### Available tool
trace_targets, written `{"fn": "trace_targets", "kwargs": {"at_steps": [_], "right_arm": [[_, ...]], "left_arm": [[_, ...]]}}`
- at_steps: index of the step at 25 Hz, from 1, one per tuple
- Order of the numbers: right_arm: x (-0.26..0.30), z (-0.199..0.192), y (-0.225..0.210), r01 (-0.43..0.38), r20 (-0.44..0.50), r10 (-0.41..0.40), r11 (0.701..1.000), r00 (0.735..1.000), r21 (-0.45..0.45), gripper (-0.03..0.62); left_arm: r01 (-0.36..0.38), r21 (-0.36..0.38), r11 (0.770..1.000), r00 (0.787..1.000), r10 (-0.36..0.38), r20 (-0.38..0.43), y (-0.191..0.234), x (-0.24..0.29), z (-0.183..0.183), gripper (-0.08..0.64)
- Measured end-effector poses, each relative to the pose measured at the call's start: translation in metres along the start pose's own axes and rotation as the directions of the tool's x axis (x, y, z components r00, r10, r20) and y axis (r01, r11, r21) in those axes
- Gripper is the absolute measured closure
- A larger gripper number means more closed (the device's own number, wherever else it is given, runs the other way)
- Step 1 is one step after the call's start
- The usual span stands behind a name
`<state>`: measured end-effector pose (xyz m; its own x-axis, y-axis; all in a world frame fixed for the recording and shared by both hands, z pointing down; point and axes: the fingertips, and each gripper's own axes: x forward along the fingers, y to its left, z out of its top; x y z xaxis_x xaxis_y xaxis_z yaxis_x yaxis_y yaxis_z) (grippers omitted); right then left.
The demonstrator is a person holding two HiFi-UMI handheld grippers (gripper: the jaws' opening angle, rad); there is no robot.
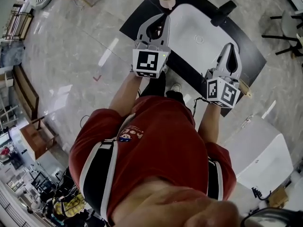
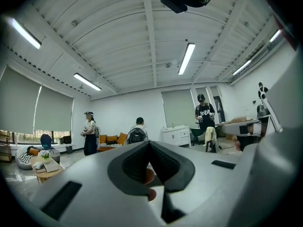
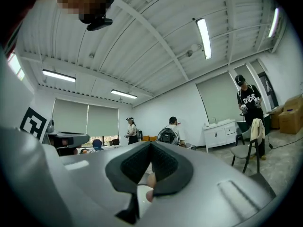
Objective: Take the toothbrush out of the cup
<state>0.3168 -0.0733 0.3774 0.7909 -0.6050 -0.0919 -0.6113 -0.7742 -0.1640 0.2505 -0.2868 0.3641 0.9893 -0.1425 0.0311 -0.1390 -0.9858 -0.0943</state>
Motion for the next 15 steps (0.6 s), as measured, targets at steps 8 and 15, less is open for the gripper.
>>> {"fn": "trace_targets", "kwargs": {"at_steps": [8, 15], "right_arm": [[0.044, -0.014, 0.017, 0.017, -0.046, -0.018, 1.0, 0.999, -0.023, 0.583], [0.076, -0.035, 0.033, 0.03, -0.106, -0.035, 0.998, 0.994, -0.051, 0.583]], "left_arm": [[0.054, 0.018, 0.998, 0.997, -0.053, -0.055, 0.02, 0.048, -0.03, 0.555], [0.093, 0.022, 0.995, 0.988, -0.09, -0.122, 0.037, 0.082, -0.071, 0.518]]}}
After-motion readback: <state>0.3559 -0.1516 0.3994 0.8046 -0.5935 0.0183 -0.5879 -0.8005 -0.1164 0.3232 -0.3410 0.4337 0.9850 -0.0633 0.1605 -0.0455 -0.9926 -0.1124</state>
